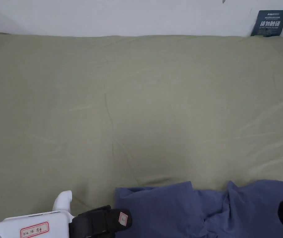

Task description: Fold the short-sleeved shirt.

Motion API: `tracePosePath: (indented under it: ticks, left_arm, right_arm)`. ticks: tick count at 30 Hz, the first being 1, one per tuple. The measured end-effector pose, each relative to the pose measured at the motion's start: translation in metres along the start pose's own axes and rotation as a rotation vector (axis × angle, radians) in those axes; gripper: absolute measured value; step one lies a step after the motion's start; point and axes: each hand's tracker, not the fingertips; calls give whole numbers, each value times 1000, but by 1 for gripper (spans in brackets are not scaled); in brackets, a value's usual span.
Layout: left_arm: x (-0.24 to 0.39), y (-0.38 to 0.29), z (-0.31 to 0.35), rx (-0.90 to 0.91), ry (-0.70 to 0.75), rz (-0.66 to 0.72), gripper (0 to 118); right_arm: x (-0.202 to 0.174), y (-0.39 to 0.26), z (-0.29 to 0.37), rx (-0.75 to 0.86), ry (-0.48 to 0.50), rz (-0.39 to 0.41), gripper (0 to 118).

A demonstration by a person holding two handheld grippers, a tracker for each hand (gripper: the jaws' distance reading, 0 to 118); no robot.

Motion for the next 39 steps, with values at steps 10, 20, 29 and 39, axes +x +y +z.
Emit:
tracePosePath:
  ticks: [10, 20, 29, 39]
  left_arm:
    - [-10, 5, -49, -16, -116, 171, 97]
    - [-1, 9, -33, -18, 72, 61, 13]
    - [10, 22, 28, 36, 195, -20, 14]
    - [49, 57, 132, 73, 537, -186, 14]
  right_arm:
    - [-1, -5, -5, -4, 15, -30, 1]
    - [2, -5, -1, 9, 8, -40, 1]
    - [-3, -5, -5, -11, -2, -29, 1]
    - [-10, -1, -12, -12, 15, -19, 1]
